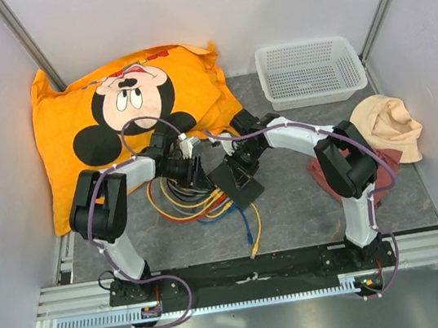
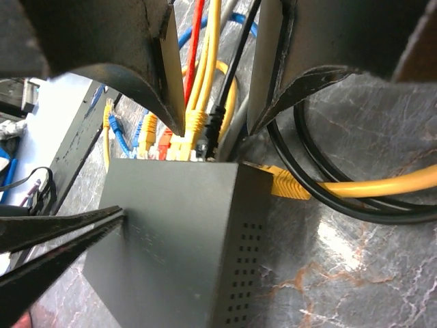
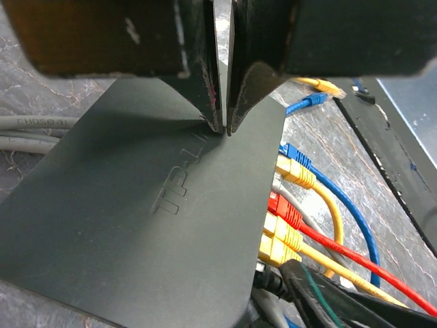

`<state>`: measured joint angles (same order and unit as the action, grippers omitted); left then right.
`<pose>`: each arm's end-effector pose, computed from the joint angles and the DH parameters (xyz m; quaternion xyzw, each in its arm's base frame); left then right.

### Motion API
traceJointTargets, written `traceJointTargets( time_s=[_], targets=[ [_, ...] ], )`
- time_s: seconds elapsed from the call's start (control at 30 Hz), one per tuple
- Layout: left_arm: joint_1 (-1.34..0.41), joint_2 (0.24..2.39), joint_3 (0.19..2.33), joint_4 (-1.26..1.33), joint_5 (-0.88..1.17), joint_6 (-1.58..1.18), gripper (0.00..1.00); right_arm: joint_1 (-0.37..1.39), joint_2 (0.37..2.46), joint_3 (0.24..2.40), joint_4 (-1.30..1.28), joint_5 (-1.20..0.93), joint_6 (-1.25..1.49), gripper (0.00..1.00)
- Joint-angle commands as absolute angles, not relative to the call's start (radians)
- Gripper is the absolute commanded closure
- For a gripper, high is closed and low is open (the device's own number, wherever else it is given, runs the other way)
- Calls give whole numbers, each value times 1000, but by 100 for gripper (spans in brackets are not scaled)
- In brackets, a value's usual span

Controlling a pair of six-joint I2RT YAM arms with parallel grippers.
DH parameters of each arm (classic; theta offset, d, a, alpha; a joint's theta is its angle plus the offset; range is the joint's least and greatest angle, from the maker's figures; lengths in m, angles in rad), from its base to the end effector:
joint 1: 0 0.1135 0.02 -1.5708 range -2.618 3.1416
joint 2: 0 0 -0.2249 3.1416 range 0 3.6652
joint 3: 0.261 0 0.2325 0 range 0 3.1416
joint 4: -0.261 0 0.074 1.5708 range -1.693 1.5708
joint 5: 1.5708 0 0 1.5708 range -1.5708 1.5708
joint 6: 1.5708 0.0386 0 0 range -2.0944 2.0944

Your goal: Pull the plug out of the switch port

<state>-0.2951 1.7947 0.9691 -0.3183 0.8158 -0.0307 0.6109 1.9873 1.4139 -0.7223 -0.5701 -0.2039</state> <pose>0.2865 -0.1165 0.1169 0.2016 0.8782 -0.4141 0.1290 0.2839 0.2242 0.1452 -0.4120 0.8575 0.2994 0.0726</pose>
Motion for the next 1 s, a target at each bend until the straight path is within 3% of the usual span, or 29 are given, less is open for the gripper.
traceJointTargets(
  time_s=[0.0, 0.37, 0.63, 0.97],
  targets=[
    [-299, 1839, 992, -282, 865, -72, 52, 629, 2137, 1367, -606, -380, -235, 85],
    [-298, 1887, 1012, -259, 939, -112, 53, 629, 2149, 1364, -606, -374, -235, 85],
    [-268, 1896, 988, -195, 1006, -161, 60, 629, 2143, 1351, -601, -390, -229, 85],
    [-259, 1913, 969, -140, 1039, -181, 62, 629, 2187, 1384, -621, -399, -221, 85]
  ],
)
